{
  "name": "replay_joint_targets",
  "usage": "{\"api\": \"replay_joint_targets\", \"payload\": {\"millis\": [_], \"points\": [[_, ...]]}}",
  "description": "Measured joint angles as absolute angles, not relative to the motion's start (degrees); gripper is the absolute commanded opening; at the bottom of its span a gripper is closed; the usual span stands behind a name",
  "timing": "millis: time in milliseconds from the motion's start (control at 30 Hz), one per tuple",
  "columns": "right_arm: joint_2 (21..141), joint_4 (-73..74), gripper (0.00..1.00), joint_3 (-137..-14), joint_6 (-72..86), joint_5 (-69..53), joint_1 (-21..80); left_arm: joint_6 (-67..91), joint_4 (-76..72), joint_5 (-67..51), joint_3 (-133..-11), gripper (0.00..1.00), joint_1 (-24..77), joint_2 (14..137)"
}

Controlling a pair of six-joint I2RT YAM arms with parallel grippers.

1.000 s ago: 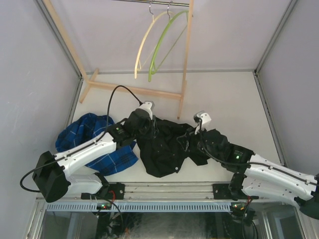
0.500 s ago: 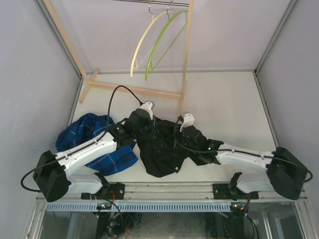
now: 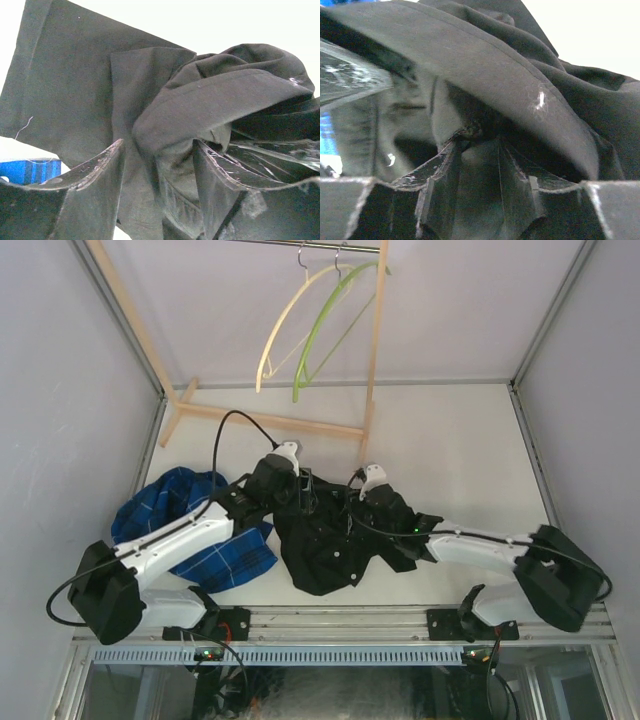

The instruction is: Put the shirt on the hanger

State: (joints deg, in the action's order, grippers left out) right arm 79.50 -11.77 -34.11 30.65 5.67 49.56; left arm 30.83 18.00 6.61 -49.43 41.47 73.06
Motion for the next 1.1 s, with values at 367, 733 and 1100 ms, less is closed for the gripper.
{"api": "replay_joint_targets", "payload": {"millis": [367,733,1100], "points": [[57.0,2.3,0.46,-36.9,29.1,7.5,49.9,30.0,21.5,5.6,-49.4,0.74,41.5,59.1],[39.5,15.9,0.68,-36.7,30.1,12.7,49.8,28.8,29.5,7.9,-49.5,0.86,36.3,44.4],[38.1,33.3,0.88,-36.8,39.6,10.1,37.1,27.8,43.6,8.8,-52.2,1.0,26.0,41.6]]}}
